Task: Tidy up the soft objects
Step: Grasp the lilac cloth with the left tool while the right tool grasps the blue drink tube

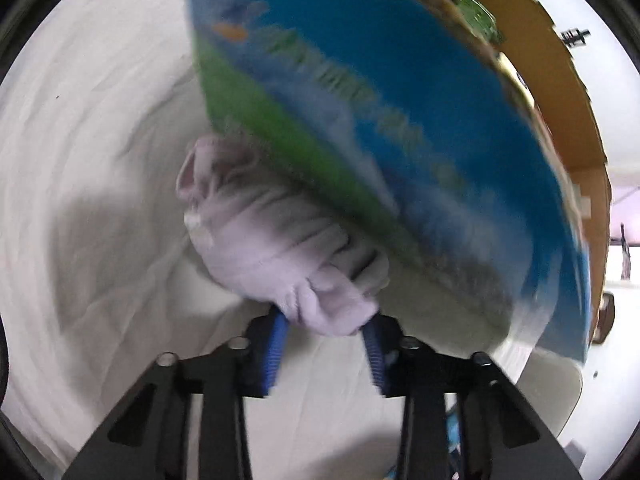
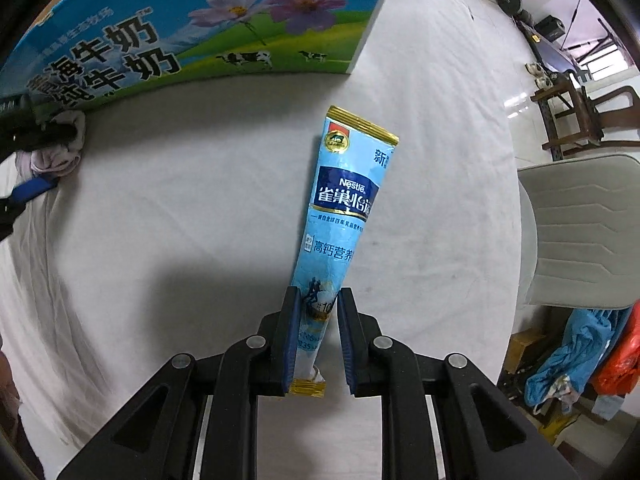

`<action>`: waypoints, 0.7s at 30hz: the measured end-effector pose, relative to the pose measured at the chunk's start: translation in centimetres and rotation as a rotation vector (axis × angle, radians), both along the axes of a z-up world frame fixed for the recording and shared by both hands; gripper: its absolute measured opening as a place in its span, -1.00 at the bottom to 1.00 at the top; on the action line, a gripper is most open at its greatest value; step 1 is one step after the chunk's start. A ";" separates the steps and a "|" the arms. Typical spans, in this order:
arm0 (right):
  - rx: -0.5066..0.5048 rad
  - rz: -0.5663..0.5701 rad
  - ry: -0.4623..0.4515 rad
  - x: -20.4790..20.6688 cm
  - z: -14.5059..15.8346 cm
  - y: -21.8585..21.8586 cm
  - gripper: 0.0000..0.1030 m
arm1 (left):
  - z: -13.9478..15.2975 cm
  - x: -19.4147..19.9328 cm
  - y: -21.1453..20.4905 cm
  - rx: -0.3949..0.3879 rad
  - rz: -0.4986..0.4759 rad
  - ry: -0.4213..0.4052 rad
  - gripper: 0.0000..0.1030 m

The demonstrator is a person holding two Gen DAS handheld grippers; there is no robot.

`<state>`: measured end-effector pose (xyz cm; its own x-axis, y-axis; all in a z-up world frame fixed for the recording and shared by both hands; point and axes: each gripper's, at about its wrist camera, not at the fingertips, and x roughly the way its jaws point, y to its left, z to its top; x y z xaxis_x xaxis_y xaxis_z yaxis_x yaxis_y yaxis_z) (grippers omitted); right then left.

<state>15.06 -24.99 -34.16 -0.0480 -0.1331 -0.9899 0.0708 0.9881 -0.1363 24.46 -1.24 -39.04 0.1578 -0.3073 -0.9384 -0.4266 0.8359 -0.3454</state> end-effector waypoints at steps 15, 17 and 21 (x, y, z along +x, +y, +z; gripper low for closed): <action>0.213 -0.059 0.059 0.3 0.7 0.5 -0.60 | 2.5 -8.1 3.7 -0.144 -0.012 0.099 -0.31; 0.243 -0.095 0.053 0.2 1.2 -0.1 -0.59 | 3.6 -8.3 4.6 -0.182 0.041 0.089 -0.01; 0.272 -0.132 0.045 0.3 1.7 -1.3 -0.27 | 4.1 -6.1 5.9 -0.151 0.114 0.068 0.21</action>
<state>15.32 -26.27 -32.48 -0.0916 0.1469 -0.9849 0.2011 0.9714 0.1262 18.39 4.62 -34.92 0.1370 -0.4293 -0.8927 -0.5423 0.7217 -0.4303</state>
